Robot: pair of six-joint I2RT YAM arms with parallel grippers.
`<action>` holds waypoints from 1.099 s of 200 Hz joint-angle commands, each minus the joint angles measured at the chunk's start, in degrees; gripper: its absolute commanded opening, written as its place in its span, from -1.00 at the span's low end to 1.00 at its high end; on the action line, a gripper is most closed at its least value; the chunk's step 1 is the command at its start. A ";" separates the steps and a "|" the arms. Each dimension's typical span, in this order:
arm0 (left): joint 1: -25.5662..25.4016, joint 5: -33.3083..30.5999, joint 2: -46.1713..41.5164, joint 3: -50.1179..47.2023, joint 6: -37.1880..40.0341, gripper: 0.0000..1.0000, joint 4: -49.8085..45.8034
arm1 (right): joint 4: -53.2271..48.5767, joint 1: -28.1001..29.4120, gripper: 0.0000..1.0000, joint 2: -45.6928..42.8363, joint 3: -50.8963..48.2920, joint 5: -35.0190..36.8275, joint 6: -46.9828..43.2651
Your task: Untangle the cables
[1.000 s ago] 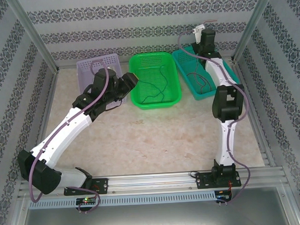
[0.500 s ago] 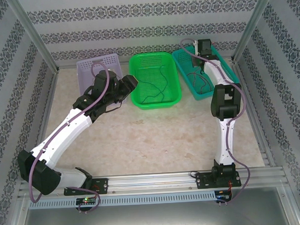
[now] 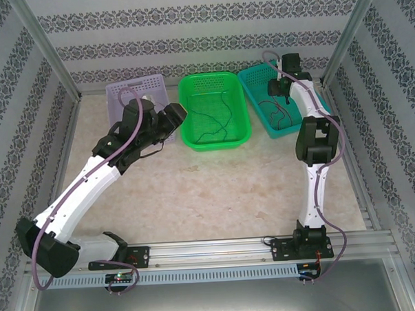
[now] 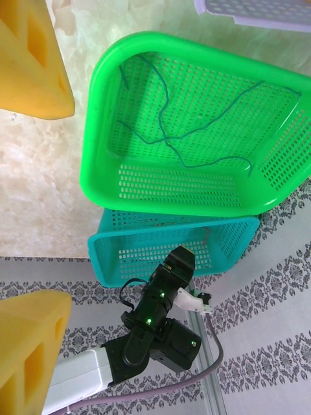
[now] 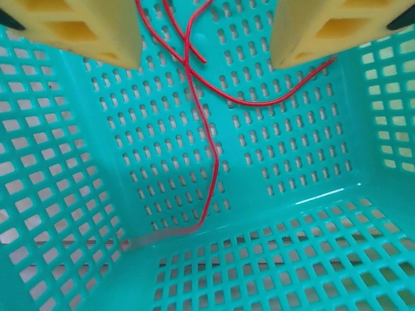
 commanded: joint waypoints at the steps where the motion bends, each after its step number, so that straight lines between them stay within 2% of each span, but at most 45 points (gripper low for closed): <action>1: -0.75 -1.70 -1.78 0.41 2.49 0.44 -4.15 | -1.33 0.18 0.20 -7.08 2.79 2.67 2.72; 39: -0.46 -1.06 -2.30 2.52 4.99 0.50 -10.27 | -0.38 0.78 0.20 -17.90 -1.56 4.46 4.45; 66: -0.17 -3.04 -3.50 4.06 7.15 0.57 -17.71 | -1.71 1.10 0.24 -30.93 -11.27 4.98 12.78; 74: -0.15 -3.64 -4.28 4.07 8.07 0.62 -19.51 | -3.16 1.14 0.38 -35.63 -15.38 5.60 16.39; 77: -0.15 -3.73 -4.60 4.07 8.52 0.64 -20.06 | -3.21 1.14 0.56 -37.64 -17.44 5.39 17.72; 80: -0.15 -3.85 -4.98 4.00 8.94 0.68 -20.53 | -3.08 1.14 0.89 -39.56 -19.53 5.08 19.02; 82: -0.13 -4.03 -5.18 3.99 9.34 0.72 -20.99 | -2.89 1.14 0.94 -41.16 -21.18 4.64 19.81; 84: -0.19 -4.08 -5.33 3.96 9.70 0.90 -21.29 | -2.65 1.14 0.96 -42.48 -22.63 4.20 20.60; 87: -0.16 -4.20 -5.73 3.94 10.34 1.00 -21.76 | -2.19 1.14 0.96 -44.90 -25.32 3.51 21.62; 106: -0.19 -5.51 -8.19 3.04 14.74 0.99 -25.47 | 3.75 1.79 0.96 -59.73 -42.93 -5.13 26.11; 116: -0.04 -8.03 -8.92 2.64 16.15 0.99 -29.13 | 3.55 4.31 0.96 -66.96 -49.72 -3.53 26.69; 133: -0.04 -14.02 -10.42 0.14 17.73 0.99 -34.15 | 1.67 11.56 0.97 -78.25 -59.75 1.29 22.32; 141: -0.02 -19.94 -11.40 -1.28 16.99 0.99 -36.96 | 0.68 14.69 0.96 -83.06 -64.64 7.11 22.35; 154: 0.08 -33.88 -12.84 -4.76 13.33 0.99 -41.29 | 0.62 17.75 0.96 -90.66 -74.10 16.84 25.39; 166: 0.52 -39.52 -16.57 -12.10 20.16 0.99 -35.31 | 7.81 17.64 0.96 -97.95 -85.36 20.12 22.36; 173: 0.46 -42.85 -19.22 -17.76 26.03 0.99 -29.09 | 13.66 17.87 0.97 -101.96 -91.80 22.42 18.97; 191: 0.97 -52.79 -25.82 -31.86 35.40 0.99 -13.25 | 31.68 17.78 0.96 -108.56 -107.50 26.87 7.99; 198: 2.09 -52.51 -28.05 -36.32 40.77 0.99 -4.92 | 38.24 17.25 0.96 -109.17 -111.99 28.11 5.83; 207: 4.40 -48.79 -29.76 -42.28 47.16 0.99 5.83 | 44.56 15.45 0.96 -108.48 -116.42 27.07 3.43; 220: 8.38 -45.94 -28.72 -47.83 47.40 0.99 14.43 | 47.09 10.86 0.96 -104.67 -118.18 23.07 4.21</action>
